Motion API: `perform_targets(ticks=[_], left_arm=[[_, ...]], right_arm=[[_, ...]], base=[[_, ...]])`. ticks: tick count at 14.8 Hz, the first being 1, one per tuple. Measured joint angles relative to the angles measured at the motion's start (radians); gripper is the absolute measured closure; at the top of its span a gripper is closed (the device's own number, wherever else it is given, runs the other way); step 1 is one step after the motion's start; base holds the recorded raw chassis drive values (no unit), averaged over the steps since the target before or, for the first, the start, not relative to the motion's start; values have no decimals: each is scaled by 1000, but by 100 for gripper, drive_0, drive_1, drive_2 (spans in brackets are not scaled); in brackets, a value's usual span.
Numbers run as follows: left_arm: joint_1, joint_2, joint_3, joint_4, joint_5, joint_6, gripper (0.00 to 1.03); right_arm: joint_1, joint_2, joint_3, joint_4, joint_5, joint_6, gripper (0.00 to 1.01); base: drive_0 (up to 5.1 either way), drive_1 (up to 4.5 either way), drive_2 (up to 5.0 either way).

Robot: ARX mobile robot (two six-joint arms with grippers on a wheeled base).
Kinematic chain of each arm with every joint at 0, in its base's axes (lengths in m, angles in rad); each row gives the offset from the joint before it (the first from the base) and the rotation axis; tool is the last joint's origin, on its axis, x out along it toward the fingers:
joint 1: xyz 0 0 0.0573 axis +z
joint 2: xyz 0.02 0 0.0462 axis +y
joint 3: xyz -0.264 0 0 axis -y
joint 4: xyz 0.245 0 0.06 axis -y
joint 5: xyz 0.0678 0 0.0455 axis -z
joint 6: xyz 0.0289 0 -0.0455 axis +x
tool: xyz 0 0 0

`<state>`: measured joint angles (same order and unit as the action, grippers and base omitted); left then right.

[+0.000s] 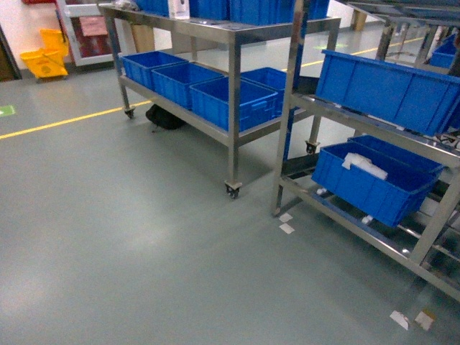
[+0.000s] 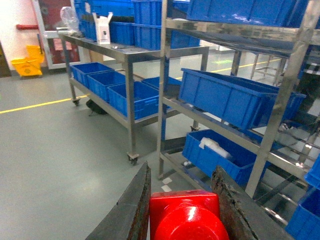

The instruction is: Pick red block from blue box to shelf

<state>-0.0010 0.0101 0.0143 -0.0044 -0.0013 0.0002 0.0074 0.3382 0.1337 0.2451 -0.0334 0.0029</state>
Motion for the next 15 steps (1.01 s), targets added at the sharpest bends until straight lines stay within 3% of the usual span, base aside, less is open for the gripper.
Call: perform_targets(ticks=[15], left_arm=[[0, 0, 0, 0, 1, 0, 5]], right_arm=[[0, 0, 0, 0, 0, 0, 72]], base=[[-162, -135, -189]])
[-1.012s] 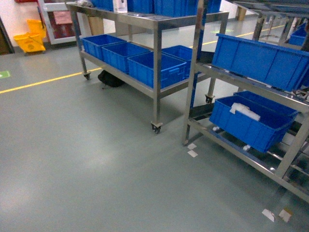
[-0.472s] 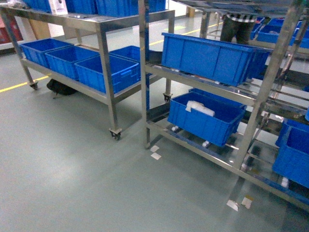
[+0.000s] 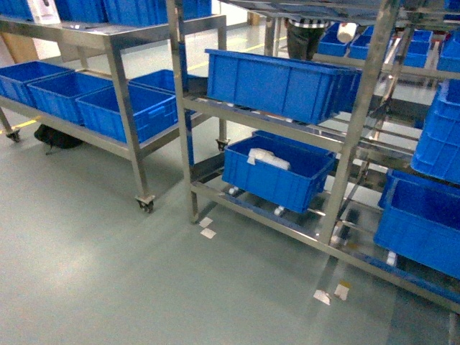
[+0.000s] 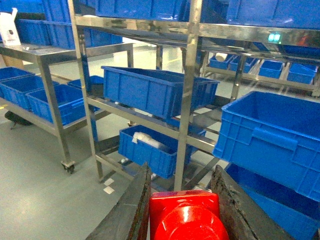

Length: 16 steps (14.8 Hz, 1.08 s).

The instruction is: Pick red block from blue box to shelf

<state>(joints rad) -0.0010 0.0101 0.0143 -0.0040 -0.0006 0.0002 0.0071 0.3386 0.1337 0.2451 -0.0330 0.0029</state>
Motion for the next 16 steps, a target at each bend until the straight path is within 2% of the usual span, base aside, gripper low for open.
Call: perform_targets(ticks=[14, 16], left_arm=[[0, 0, 0, 0, 0, 0, 5], [0, 0, 0, 1, 0, 0, 5]], right_arm=[[0, 0, 0, 0, 0, 0, 72], [0, -1, 0, 2, 0, 0, 72]], base=[[-162, -162, -162], [-151, 264, -566]])
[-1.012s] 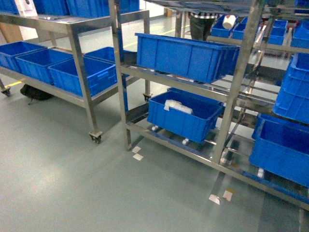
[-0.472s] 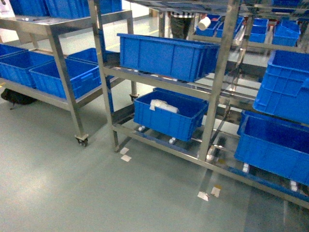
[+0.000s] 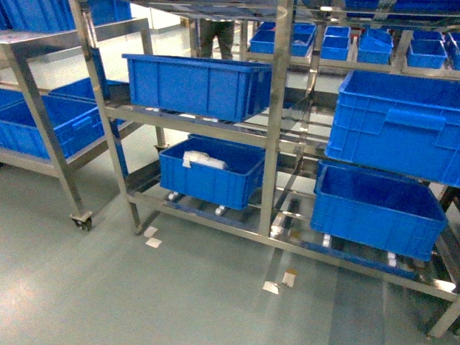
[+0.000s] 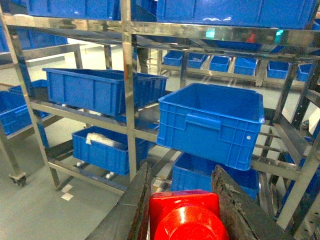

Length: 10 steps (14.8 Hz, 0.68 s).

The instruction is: Pick red block from blue box to shelf

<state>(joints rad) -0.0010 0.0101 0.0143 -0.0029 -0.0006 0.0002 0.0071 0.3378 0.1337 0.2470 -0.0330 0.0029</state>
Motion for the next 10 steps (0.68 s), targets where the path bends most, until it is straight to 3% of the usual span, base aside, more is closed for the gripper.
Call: perform_targets(ticks=[8, 10], left_arm=[[0, 0, 0, 0, 0, 0, 5], [0, 0, 0, -5, -1, 0, 5]], right_arm=[[0, 0, 0, -2, 0, 0, 72], [0, 1, 0, -4, 0, 0, 72]], base=[[-154, 216, -524], [-179, -179, -179]])
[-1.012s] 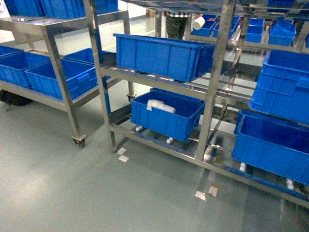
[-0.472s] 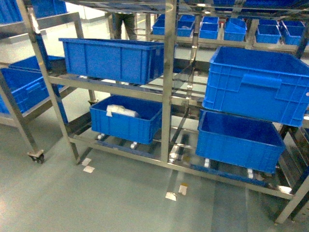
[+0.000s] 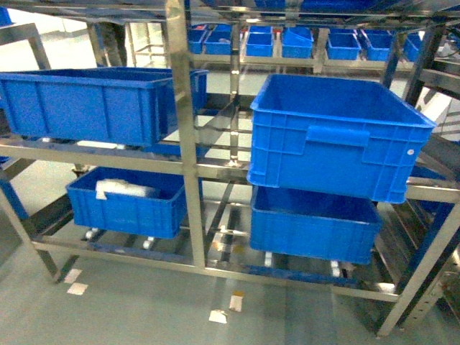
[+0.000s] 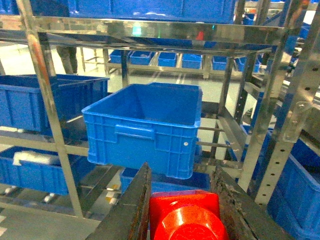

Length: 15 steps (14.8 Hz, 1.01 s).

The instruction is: Pick red block from blue box to shelf

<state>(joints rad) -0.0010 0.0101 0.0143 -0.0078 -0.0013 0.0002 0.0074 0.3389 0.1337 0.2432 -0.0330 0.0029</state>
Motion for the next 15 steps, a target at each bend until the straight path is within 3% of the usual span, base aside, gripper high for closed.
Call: perform_targets(ticks=[8, 15], left_arm=[[0, 0, 0, 4, 1, 0, 5], [1, 0, 0, 4, 0, 0, 5]], right_arm=[[0, -1, 0, 2, 3, 0, 72], [0, 0, 0, 2, 0, 0, 72]], base=[[-67, -67, -67], [52, 114, -9]])
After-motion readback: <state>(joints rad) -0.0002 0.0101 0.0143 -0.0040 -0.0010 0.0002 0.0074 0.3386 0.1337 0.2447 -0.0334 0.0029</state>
